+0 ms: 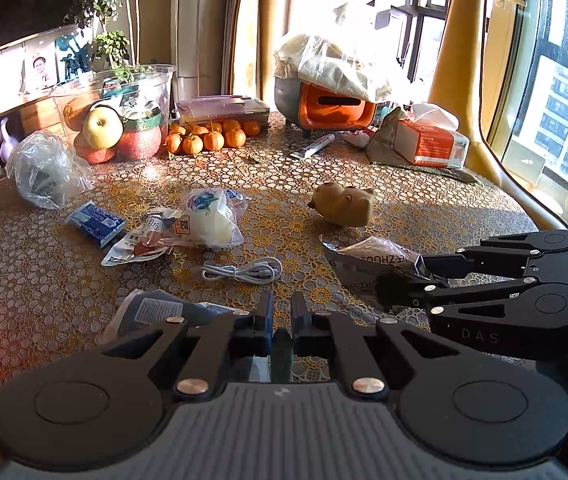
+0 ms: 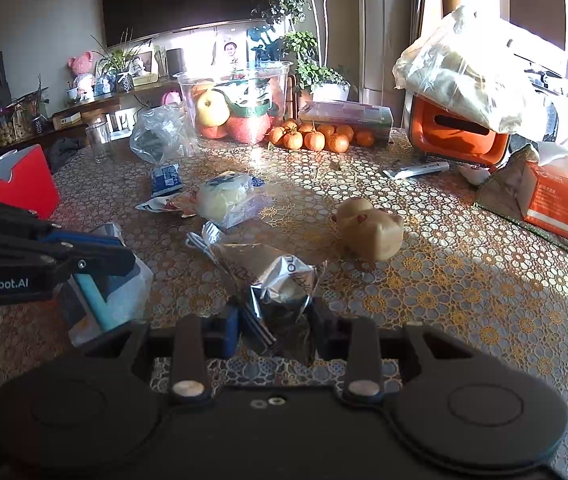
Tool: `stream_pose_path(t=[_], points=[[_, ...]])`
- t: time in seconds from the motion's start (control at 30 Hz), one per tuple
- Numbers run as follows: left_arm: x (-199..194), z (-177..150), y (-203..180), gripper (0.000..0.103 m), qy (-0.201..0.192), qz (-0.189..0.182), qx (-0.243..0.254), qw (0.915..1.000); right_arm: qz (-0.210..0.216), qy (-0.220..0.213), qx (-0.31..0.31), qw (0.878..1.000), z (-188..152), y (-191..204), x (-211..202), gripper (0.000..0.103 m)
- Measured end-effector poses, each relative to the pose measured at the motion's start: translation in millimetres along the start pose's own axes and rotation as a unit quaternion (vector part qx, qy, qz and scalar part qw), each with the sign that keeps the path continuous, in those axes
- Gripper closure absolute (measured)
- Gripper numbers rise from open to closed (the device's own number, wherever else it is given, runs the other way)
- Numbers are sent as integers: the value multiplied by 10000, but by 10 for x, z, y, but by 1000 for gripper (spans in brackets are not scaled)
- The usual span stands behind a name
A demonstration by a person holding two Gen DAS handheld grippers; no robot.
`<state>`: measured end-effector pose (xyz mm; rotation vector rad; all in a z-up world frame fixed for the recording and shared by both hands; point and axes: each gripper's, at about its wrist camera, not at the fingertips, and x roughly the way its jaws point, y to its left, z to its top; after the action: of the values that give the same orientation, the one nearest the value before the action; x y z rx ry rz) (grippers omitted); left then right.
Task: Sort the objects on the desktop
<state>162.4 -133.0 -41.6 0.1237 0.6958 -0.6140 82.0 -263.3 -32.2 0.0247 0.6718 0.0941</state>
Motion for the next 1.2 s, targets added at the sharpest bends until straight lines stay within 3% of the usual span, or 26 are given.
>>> stream_pose_path(t=[0.17,0.63,1.0,1.2], points=[[-86,61,84,95,-54,-26,-273,9996,16,-23,-8,10000,-9,35,-91,68],[-473,175,226,96,-167,96,-420,9989,218,-99,-408,9989,143,297,-328,68],[-880,114,438,98,-321,306,-635,9970,562,-204,-784,9951,321,718,-531,68],[-997,-1,583,98,-258,350,-488,9979,620,-252,-907,9936,351,875,-549,67]])
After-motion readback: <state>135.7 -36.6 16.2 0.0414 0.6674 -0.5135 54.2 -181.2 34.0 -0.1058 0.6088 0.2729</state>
